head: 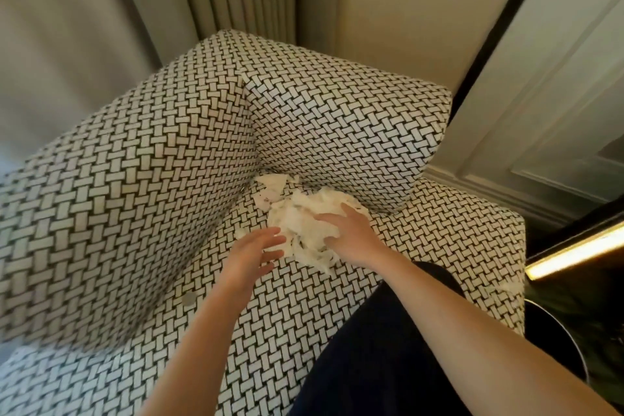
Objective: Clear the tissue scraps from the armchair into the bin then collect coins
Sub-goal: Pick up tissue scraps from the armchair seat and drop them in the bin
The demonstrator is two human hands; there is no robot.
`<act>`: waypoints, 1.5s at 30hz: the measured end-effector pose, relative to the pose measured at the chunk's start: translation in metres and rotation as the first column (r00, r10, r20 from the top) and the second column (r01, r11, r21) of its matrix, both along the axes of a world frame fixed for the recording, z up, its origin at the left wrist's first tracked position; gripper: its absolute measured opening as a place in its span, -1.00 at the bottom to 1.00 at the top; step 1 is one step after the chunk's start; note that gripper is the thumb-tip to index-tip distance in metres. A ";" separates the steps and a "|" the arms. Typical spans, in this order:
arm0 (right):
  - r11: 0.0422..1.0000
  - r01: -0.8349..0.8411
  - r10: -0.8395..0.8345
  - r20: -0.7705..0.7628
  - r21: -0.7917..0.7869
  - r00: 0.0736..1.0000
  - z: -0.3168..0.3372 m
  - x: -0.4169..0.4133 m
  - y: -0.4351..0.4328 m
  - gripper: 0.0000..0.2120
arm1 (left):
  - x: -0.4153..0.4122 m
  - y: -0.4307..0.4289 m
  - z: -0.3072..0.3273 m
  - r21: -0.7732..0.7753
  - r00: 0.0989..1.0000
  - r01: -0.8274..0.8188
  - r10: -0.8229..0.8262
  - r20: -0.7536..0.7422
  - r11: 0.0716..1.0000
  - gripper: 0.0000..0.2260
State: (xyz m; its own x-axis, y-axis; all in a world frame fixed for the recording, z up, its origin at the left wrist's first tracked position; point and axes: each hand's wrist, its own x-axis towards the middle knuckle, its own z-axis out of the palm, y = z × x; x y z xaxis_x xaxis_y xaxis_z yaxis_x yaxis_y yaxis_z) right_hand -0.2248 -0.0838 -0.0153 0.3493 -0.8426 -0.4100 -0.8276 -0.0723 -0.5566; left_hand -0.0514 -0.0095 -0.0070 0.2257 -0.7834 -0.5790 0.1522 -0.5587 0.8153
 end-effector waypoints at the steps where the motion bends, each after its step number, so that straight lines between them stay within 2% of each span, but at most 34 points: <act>1: 1.000 -0.008 0.009 -0.034 0.020 0.999 -0.002 0.005 -0.003 -0.45 | 0.002 0.003 -0.001 0.004 1.000 -0.010 0.010 0.004 1.000 -0.85; 4: 0.993 -0.049 0.064 -0.133 0.110 0.989 -0.014 0.024 -0.009 -0.36 | 0.014 0.014 -0.008 0.031 0.999 -0.037 0.037 0.015 0.999 -0.80; 6: 0.983 -0.078 0.101 -0.132 0.166 0.986 -0.024 0.028 -0.006 -0.36 | 0.016 0.018 -0.012 0.045 0.999 -0.037 0.036 0.017 0.998 -0.80; 10: 0.973 -0.143 0.151 -0.030 0.180 0.988 -0.031 0.021 0.006 -0.44 | 0.018 0.021 -0.021 0.082 0.998 -0.069 0.068 0.006 0.994 -0.81; 14: 0.991 -0.116 0.110 0.096 0.064 0.989 -0.018 0.008 0.013 -0.55 | 0.012 0.018 -0.027 0.094 0.998 -0.068 0.067 0.012 0.993 -0.81; 22: 0.979 0.117 -0.058 0.316 -0.169 0.947 0.020 -0.030 0.008 -0.83 | -0.016 -0.002 -0.030 0.052 0.997 -0.024 0.020 0.077 0.998 -0.82; 26: 0.940 0.279 -0.161 0.468 -0.195 0.869 0.038 -0.049 0.003 -0.90 | -0.034 -0.010 -0.033 0.009 0.986 0.067 -0.067 0.150 0.998 -0.78; 28: 0.919 0.356 -0.224 0.523 -0.167 0.823 0.044 -0.057 0.000 -0.90 | -0.044 -0.015 -0.036 -0.018 0.962 0.123 -0.115 0.249 0.992 -0.74; 33: 0.863 0.480 -0.303 0.598 -0.158 0.742 0.055 -0.074 -0.005 -0.92 | -0.072 -0.032 -0.045 -0.123 0.778 0.272 -0.143 0.611 0.954 -0.65; 38: 0.817 0.546 -0.319 0.641 -0.189 0.699 0.062 -0.083 -0.006 -0.95 | -0.087 -0.055 -0.042 -0.170 0.653 0.332 -0.095 0.752 0.928 -0.71; 41: 0.792 0.573 -0.322 0.651 -0.213 0.688 0.064 -0.092 -0.008 -0.96 | -0.094 -0.073 -0.037 -0.064 0.484 0.441 -0.177 0.857 0.895 -0.72; 45: 0.782 0.598 -0.351 0.671 -0.173 0.653 0.064 -0.096 -0.009 -0.87 | -0.094 -0.095 -0.034 0.209 0.257 0.629 -0.454 0.853 0.749 -0.75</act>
